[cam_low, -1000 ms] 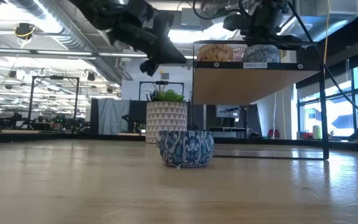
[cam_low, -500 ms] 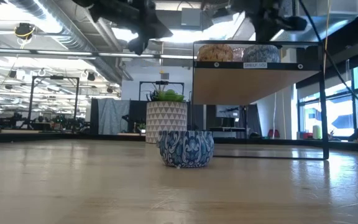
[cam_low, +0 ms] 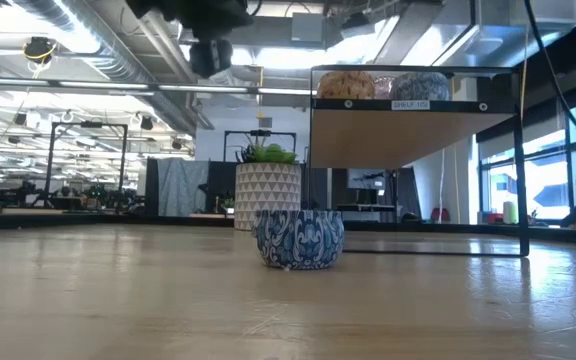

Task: Pick & Place candle stick holders
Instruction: Put the pink glass candle holder on the shelf

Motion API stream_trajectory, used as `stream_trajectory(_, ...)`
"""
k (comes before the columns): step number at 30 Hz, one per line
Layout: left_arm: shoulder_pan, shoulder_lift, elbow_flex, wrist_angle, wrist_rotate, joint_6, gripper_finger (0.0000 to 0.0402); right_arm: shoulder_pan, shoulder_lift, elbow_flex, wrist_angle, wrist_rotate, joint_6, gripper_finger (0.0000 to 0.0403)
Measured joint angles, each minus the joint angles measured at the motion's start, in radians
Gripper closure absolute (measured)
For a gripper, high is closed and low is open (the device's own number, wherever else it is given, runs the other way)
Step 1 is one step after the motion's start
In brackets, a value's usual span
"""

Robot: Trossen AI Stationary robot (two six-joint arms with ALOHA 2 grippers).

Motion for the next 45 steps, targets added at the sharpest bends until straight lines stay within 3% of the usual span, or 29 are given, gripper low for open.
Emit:
stream_trajectory(8,-0.157,0.000,0.000,-0.003,-0.010,-0.035,0.0397,0.183,0.001,-0.003,-0.001,0.007,0.024,0.0403)
stream_trajectory(11,-0.209,0.000,0.000,-0.004,-0.056,-0.078,0.0399,0.249,0.001,-0.004,-0.001,0.006,0.029,0.0403)
stream_trajectory(15,-0.284,0.000,0.000,-0.041,-0.229,-0.169,0.0399,0.339,0.001,-0.004,-0.001,0.002,0.033,0.0403)
stream_trajectory(21,-0.404,0.000,0.000,-0.138,-0.606,-0.418,0.0399,0.486,0.001,-0.005,0.003,0.028,0.070,0.0403)
stream_trajectory(26,-0.473,0.000,0.000,-0.247,-0.782,-0.635,0.0400,0.618,0.002,-0.049,0.049,0.096,0.115,0.0403)
stream_trajectory(34,-0.542,0.000,0.000,-0.494,-0.861,-0.904,0.0400,0.743,-0.051,-0.193,0.223,0.150,0.207,0.0403)
stream_trajectory(37,-0.559,0.000,0.000,-0.534,-0.849,-0.884,0.0399,0.799,-0.059,-0.235,0.237,0.208,0.269,0.0403)
stream_trajectory(41,-0.650,0.001,-0.001,-0.473,-0.890,-0.729,0.0400,0.868,-0.058,-0.266,0.254,0.343,0.335,0.0403)
stream_trajectory(45,-0.729,0.007,0.000,-0.481,-0.924,-0.830,0.0400,0.916,-0.058,-0.267,0.245,0.431,0.374,0.0403)
